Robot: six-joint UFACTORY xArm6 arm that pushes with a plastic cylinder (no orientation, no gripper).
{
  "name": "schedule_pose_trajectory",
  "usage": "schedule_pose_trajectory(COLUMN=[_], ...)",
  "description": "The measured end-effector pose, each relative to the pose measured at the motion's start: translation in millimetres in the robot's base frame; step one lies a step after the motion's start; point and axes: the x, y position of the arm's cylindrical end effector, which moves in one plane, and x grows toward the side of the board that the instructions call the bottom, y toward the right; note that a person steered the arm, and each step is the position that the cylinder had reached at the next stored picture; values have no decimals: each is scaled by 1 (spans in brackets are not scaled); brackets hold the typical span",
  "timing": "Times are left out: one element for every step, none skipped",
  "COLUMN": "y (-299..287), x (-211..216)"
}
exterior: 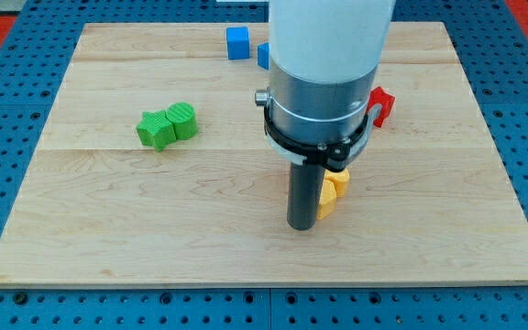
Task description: Push the yellow hexagon along with the yellow heart below the red star
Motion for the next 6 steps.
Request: schedule_pose_trajectory(y=[4,55,94,108,110,117], x=[-12,-37,-59,-73,-80,-85])
